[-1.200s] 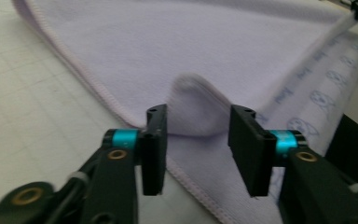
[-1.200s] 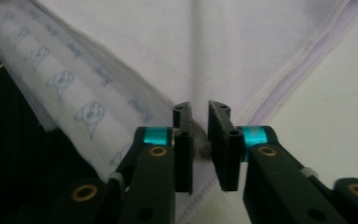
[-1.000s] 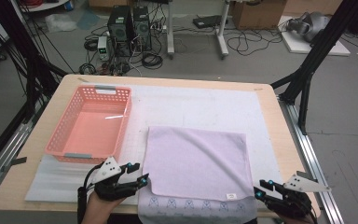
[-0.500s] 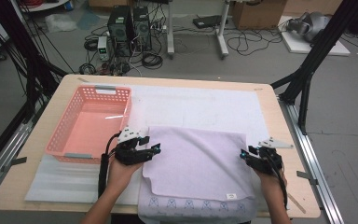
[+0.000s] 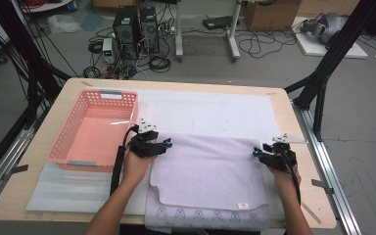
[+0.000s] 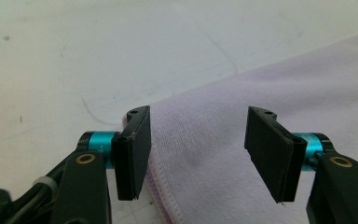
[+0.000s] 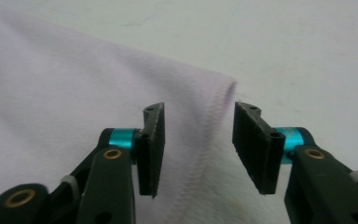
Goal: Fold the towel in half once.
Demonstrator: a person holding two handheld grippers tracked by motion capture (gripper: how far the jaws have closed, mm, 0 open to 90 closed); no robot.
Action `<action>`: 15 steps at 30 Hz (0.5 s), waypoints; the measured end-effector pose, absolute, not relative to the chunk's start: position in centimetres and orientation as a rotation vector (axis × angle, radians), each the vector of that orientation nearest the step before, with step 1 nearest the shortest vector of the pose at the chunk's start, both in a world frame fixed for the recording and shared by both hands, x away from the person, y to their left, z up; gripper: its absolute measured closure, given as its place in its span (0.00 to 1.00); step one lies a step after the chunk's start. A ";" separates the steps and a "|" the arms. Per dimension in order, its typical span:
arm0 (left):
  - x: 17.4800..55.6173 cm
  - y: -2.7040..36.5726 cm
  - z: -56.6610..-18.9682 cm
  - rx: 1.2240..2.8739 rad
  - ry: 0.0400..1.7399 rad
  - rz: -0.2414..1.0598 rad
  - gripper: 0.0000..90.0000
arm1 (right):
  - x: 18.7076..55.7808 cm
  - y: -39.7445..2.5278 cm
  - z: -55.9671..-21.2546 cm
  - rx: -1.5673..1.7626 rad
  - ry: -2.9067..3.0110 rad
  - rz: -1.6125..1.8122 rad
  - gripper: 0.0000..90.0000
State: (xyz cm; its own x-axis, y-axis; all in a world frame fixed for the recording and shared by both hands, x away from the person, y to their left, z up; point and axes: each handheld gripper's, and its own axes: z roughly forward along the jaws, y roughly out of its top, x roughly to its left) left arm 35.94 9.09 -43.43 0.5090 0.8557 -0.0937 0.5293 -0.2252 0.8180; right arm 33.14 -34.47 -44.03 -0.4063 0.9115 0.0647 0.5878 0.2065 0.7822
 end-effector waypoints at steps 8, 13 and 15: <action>35.7 9.1 -44.5 2.035 1.186 0.525 0.45 | 33.1 -33.5 -44.8 1.400 2.145 0.995 0.52; 35.5 9.1 -44.4 2.038 1.182 0.488 0.52 | 32.6 -33.3 -44.6 1.398 2.154 0.990 0.61; 35.3 9.2 -44.6 2.015 1.176 0.485 0.56 | 32.5 -33.3 -44.6 1.398 2.163 0.981 0.62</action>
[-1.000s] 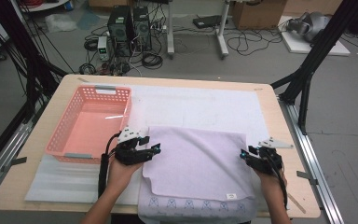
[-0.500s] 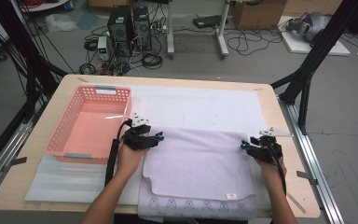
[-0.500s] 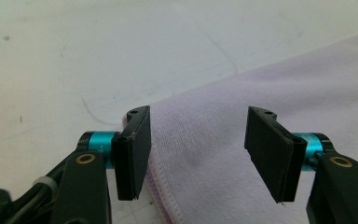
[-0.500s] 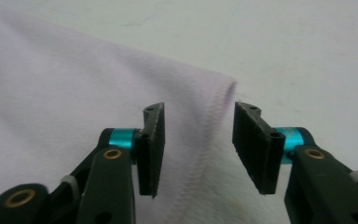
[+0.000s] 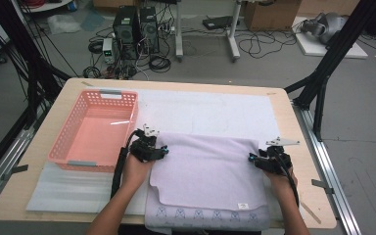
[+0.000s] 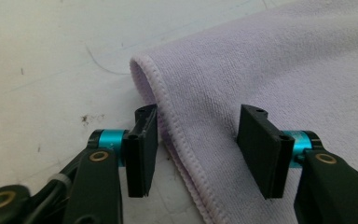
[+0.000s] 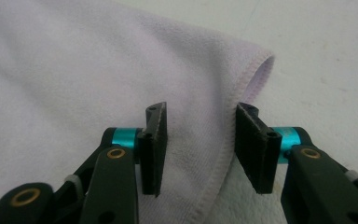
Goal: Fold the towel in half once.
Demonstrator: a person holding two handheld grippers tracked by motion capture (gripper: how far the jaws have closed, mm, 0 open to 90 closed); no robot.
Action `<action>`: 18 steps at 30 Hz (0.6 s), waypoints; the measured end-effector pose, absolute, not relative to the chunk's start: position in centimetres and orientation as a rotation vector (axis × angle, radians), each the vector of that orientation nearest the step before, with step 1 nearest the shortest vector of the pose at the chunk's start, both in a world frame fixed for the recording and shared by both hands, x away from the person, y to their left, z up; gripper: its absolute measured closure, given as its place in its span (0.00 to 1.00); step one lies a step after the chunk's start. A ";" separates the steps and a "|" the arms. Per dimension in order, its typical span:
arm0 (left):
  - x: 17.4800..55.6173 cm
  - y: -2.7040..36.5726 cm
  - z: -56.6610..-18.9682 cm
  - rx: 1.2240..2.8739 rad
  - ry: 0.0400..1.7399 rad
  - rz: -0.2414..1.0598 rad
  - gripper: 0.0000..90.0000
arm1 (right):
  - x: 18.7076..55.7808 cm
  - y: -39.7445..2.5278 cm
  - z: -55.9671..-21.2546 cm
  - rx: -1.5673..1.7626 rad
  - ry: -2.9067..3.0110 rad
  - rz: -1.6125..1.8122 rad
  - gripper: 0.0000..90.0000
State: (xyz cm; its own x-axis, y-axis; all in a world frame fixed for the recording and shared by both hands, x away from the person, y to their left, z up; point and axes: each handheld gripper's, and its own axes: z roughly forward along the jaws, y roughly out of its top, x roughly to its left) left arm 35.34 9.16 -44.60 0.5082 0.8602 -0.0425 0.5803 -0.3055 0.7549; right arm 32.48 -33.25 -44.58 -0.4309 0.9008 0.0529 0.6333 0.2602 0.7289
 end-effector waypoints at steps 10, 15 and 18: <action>35.0 9.6 -45.0 1.933 1.169 0.410 0.91 | 32.3 -32.8 -44.5 1.395 2.200 1.011 0.88; 35.7 9.7 -44.7 1.862 1.222 0.406 0.94 | 32.9 -33.2 -44.6 1.418 2.178 1.072 0.92; 36.3 9.5 -44.0 1.816 1.225 0.428 0.94 | 33.4 -33.4 -44.5 1.386 2.133 1.093 0.93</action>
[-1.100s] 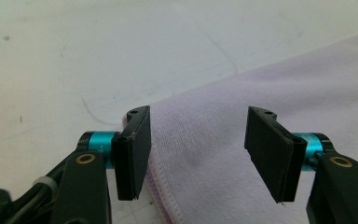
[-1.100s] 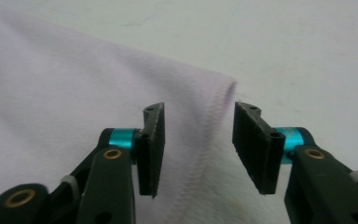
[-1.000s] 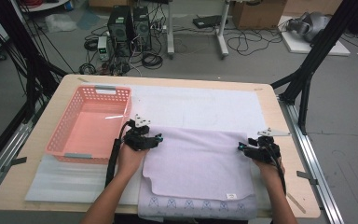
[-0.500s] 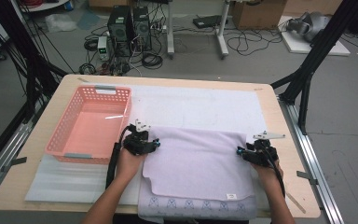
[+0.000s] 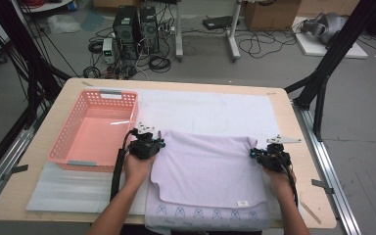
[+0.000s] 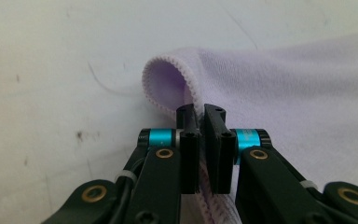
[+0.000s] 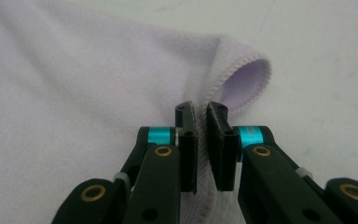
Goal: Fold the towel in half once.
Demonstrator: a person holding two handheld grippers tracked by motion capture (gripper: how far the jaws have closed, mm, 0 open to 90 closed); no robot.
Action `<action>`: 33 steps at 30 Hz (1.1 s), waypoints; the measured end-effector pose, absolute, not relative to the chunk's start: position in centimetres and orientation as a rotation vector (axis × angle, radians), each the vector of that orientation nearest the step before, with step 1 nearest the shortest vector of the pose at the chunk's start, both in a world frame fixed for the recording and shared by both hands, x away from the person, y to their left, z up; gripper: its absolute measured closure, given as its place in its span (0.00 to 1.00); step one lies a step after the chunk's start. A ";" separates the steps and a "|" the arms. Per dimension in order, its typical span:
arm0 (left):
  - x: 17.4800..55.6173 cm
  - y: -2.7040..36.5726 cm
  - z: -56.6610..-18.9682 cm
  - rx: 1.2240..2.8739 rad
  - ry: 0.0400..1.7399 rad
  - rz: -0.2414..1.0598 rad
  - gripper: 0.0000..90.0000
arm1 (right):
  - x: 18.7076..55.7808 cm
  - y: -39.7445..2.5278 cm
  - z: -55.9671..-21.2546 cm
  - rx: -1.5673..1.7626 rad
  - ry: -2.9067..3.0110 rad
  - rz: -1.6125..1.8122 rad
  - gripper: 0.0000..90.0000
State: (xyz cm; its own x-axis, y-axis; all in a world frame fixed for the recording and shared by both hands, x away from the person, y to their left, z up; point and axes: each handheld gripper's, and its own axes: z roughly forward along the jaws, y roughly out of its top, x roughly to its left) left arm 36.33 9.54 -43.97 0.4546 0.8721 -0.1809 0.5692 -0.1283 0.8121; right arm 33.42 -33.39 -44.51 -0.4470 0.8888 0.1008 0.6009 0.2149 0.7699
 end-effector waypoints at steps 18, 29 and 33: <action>42.8 9.4 -40.8 1.675 1.193 0.566 0.94 | 40.7 -32.7 -42.2 1.365 1.946 1.095 0.92; 41.4 8.7 -41.3 1.742 1.147 0.503 0.59 | 41.3 -32.3 -42.6 1.445 1.975 1.074 0.62; 39.7 8.2 -41.4 1.782 1.090 0.493 0.58 | 40.4 -31.9 -41.8 1.387 2.057 1.026 0.60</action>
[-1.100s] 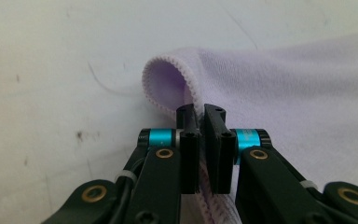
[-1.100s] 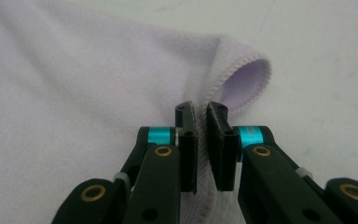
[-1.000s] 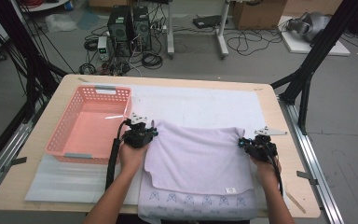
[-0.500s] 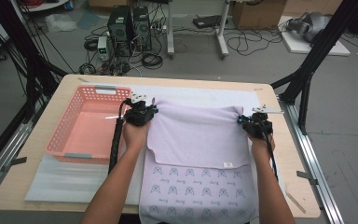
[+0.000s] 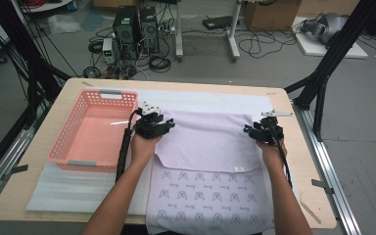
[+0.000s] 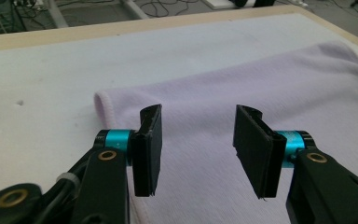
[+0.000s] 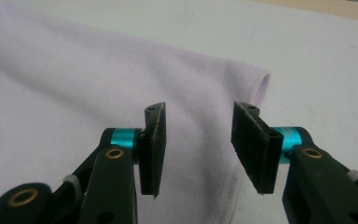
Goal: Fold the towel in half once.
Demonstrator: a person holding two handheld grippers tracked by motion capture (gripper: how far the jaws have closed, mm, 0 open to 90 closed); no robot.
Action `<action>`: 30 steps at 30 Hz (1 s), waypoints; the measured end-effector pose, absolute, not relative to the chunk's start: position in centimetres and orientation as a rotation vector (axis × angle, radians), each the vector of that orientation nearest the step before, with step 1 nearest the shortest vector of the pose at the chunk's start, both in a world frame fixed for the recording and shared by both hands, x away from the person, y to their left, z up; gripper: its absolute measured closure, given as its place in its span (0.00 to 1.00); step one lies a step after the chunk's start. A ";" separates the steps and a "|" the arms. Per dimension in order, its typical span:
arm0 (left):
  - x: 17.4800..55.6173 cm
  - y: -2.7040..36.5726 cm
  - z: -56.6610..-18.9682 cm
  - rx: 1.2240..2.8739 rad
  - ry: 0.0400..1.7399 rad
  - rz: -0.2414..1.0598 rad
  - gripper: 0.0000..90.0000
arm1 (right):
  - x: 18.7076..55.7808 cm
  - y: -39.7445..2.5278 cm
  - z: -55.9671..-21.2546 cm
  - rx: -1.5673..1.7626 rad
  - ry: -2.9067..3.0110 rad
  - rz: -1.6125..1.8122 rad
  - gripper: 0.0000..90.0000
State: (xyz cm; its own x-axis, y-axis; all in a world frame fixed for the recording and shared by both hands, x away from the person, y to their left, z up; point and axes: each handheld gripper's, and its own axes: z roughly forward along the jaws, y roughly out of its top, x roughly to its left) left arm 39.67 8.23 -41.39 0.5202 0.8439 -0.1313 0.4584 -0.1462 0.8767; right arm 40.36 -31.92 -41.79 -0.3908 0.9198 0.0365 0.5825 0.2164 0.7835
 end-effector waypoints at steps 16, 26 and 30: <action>34.6 8.4 -42.4 1.908 1.002 0.407 0.48 | 32.2 -32.9 -42.6 1.281 2.177 1.074 0.63; 31.5 9.7 -43.3 1.940 1.017 0.494 0.51 | 28.7 -33.6 -43.7 1.279 2.198 1.067 0.62; 30.8 10.1 -43.9 1.946 1.040 0.493 0.51 | 27.7 -34.0 -43.7 1.292 2.185 1.074 0.62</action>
